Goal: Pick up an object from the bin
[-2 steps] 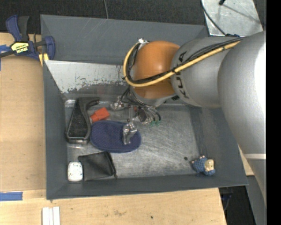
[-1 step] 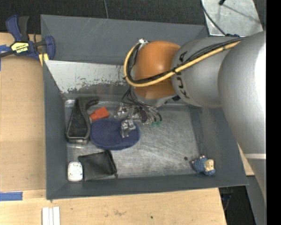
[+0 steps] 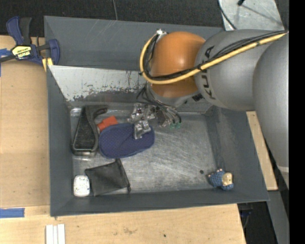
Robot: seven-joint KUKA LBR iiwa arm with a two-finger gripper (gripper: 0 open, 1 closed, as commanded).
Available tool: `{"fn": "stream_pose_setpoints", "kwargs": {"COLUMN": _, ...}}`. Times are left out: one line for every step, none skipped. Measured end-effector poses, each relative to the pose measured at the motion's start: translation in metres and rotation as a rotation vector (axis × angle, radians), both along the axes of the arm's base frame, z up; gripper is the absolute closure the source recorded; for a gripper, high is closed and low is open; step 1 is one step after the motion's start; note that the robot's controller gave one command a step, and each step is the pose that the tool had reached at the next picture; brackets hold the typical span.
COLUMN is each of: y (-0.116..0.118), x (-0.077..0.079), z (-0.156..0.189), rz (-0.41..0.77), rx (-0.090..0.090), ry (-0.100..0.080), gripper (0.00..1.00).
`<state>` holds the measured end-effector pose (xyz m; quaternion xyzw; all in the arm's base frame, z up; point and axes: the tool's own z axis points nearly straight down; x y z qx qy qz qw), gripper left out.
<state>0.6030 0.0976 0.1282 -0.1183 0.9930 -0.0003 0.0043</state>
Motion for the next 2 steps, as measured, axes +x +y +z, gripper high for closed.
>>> {"fn": "stream_pose_setpoints", "kwargs": {"y": 0.0, "x": 0.001, "z": 0.001, "rz": 0.0, "rx": 0.0, "ry": 0.004, "gripper": 1.0}}
{"fn": "stream_pose_setpoints", "kwargs": {"y": 0.0, "x": 0.003, "z": 0.073, "rz": -0.002, "rx": 0.001, "ry": -0.003, "gripper": 1.0}}
